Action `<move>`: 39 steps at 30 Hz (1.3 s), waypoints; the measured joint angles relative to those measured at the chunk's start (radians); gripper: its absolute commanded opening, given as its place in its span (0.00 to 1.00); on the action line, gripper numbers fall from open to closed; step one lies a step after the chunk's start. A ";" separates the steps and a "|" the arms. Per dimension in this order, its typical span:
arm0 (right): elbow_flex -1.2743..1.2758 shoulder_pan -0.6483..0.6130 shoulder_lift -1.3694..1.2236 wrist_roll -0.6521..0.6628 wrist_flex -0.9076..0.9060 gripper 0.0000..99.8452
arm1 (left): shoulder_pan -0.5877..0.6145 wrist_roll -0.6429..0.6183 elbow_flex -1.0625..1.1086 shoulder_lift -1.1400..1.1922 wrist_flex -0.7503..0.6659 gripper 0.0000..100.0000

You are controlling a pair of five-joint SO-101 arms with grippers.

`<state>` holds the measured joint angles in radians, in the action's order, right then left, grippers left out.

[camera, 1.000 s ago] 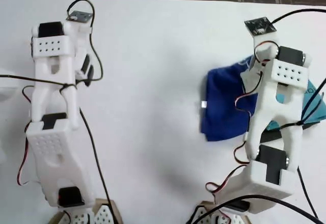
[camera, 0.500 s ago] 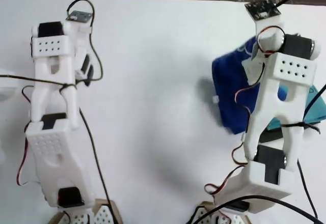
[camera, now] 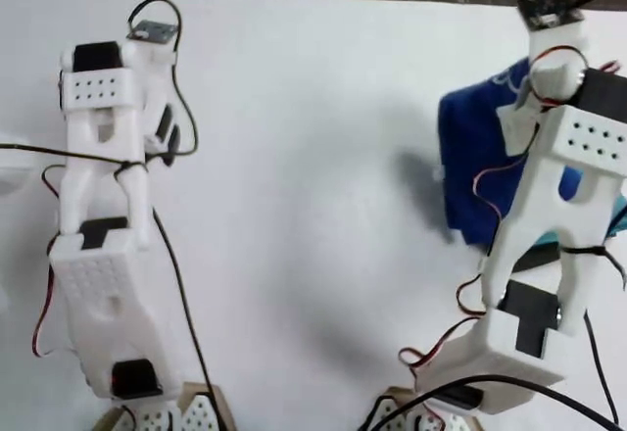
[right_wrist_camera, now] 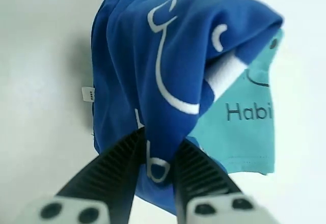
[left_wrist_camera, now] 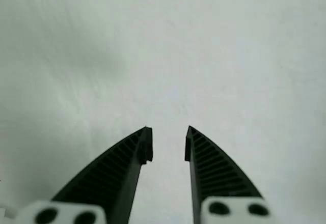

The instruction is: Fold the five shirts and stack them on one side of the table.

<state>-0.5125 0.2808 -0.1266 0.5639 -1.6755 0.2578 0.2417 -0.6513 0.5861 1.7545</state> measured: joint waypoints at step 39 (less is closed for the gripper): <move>-0.661 0.247 -0.718 0.144 0.095 0.29 | 0.000 0.000 0.000 0.000 0.000 0.13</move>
<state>-1.1738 0.5278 -0.8447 0.7081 -1.5804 0.2578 0.2417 -0.6513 0.5861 1.7545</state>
